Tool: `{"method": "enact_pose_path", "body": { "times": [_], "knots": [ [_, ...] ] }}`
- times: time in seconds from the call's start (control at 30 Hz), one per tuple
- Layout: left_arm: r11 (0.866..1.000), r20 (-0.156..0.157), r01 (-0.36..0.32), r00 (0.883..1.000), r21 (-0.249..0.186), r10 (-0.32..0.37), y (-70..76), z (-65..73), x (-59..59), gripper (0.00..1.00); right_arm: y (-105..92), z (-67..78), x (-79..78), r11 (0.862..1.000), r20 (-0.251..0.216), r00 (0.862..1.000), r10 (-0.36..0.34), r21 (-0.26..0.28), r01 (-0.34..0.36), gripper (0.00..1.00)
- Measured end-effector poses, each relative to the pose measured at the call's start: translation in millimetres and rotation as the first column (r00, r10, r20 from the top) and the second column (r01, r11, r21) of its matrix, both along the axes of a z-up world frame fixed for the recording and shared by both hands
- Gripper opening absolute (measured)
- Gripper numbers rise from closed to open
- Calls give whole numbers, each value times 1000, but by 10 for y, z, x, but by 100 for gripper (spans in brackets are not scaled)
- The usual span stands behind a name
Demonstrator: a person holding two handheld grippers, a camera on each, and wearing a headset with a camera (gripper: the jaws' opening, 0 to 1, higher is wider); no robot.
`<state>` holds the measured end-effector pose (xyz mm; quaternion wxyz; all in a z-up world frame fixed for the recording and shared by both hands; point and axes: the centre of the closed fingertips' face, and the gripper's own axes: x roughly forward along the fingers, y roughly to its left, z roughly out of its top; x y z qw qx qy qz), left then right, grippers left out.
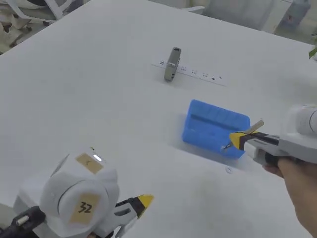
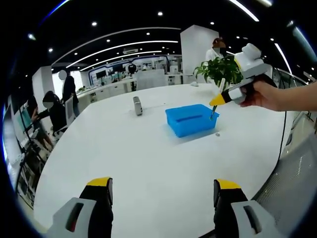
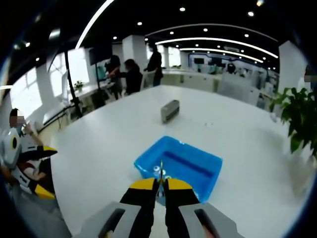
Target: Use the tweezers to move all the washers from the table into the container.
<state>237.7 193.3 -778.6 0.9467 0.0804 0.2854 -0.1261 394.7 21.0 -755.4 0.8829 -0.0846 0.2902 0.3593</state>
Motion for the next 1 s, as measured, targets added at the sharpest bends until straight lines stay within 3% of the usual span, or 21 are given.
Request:
{"method": "enact_pose_path", "body": {
  "times": [0.23,0.37,0.53,0.77,0.9,1.0],
  "knots": [
    [1000,-6,0,1000,2,0,2,-13,5,85,74,151,270,1000,70,998,-4,-2,5,3],
    [1000,-9,1,1000,7,-1,4,-24,6,85,68,61,462,999,85,996,-31,-20,33,3],
    [1000,-13,-3,1000,8,3,12,-31,5,85,27,-130,607,997,48,996,-73,-17,74,3],
    [1000,-15,-2,1000,10,2,10,-35,3,85,3,-330,673,994,6,994,-109,-18,109,3],
    [1000,-15,-4,1000,10,4,14,-33,1,85,6,-487,682,992,-49,991,-126,-16,125,3],
    [1000,-11,-5,1000,6,5,14,-24,3,85,15,-493,691,991,-58,990,-131,-12,131,3]
  ]
}}
